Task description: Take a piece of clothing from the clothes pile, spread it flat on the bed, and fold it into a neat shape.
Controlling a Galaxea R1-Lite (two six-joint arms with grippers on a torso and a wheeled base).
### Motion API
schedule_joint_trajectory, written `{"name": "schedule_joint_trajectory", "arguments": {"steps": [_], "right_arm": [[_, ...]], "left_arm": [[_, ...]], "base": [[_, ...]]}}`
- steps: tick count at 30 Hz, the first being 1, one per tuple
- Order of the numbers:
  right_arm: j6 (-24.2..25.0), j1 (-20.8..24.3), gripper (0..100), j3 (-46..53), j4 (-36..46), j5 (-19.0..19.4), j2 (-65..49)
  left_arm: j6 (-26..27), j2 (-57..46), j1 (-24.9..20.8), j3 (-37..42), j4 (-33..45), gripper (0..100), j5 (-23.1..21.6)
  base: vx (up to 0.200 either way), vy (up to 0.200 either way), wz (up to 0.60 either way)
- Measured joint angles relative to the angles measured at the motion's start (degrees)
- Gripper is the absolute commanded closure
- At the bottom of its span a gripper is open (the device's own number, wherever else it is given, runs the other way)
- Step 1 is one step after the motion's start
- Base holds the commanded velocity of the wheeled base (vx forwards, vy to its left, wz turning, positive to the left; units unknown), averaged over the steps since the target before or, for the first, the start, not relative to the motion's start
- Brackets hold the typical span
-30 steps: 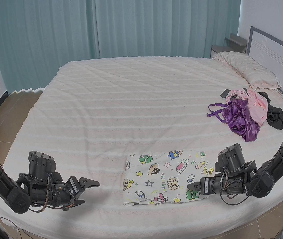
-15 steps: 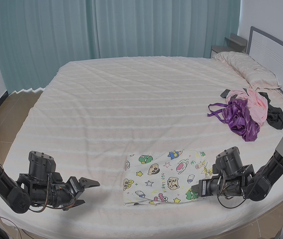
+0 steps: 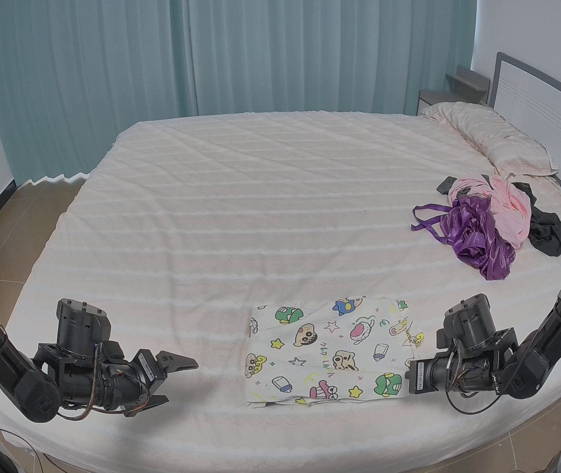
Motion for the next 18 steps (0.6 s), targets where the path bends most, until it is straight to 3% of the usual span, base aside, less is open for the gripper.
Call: {"name": "schedule_joint_trajectory", "arguments": {"steps": [11,12,18], "right_arm": [[-0.9,-1.9,100,2.4,0.7,0.0,-0.1],[-1.0,-1.9,0,2.4,0.8,0.0,-0.1],[-1.2,-1.9,0,2.4,0.6,0.0,-0.4]], "left_arm": [[0.0,0.0,0.0,0.0,0.0,0,0.0],[0.0,0.0,0.0,0.0,0.0,0,0.0],[0.0,0.0,0.0,0.0,0.0,0,0.0]], "base": [[0.0,0.0,0.0],[0.0,0.0,0.0],[0.0,0.0,0.0]]}}
